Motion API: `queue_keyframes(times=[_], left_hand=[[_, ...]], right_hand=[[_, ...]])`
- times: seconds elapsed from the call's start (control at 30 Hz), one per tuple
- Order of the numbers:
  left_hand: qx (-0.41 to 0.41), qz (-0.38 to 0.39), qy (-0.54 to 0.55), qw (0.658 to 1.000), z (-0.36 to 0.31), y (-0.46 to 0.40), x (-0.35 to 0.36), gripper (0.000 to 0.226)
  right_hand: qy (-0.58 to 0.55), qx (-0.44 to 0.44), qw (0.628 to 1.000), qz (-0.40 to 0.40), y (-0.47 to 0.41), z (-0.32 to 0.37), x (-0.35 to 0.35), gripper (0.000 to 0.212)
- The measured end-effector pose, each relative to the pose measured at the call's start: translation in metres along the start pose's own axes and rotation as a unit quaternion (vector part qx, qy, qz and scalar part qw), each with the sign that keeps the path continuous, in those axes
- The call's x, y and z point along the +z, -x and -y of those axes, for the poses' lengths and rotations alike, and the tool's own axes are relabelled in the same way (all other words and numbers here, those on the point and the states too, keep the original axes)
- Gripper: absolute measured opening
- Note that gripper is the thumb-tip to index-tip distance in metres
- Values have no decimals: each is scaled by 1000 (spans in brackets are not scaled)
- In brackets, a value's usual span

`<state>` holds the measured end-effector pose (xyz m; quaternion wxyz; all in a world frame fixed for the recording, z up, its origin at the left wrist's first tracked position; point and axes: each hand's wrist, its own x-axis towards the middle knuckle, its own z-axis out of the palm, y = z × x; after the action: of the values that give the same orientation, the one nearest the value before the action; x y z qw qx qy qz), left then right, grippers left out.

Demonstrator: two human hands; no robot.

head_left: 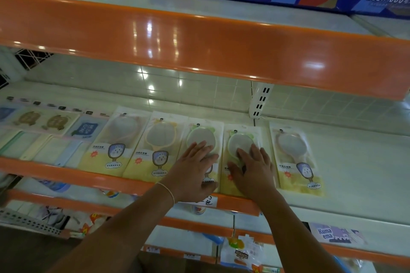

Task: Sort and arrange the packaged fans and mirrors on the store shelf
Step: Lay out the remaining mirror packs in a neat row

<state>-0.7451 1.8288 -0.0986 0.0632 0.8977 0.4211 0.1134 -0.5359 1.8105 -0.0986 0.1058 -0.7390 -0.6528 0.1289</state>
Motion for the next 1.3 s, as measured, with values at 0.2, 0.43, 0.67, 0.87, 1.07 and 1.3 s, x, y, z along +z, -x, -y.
queue_keyframes(times=[0.2,0.43,0.67,0.87,1.07,1.3], left_hand=[[3,-1,-11,1000,-3,-3,2,69],[18,-15,-23,999,-14,-6,7,65],[17,-13,-33,999,-18,-4,8,65],[23,-28,-29,999,-20,-2,10,58],[25,-31,-24,999,-22,-6,6,57],[61,-45,-3,997,-34,-13,13,52]], right_hand=[[-7,6,1000,4,2,4,-2,61],[-32,11,999,13,2,5,0,62],[-32,-1,999,5,3,5,2,62],[-38,-13,999,-6,3,3,2,59],[-108,16,990,-92,1,-7,-12,59],[-91,101,978,-157,-7,-45,-36,43]])
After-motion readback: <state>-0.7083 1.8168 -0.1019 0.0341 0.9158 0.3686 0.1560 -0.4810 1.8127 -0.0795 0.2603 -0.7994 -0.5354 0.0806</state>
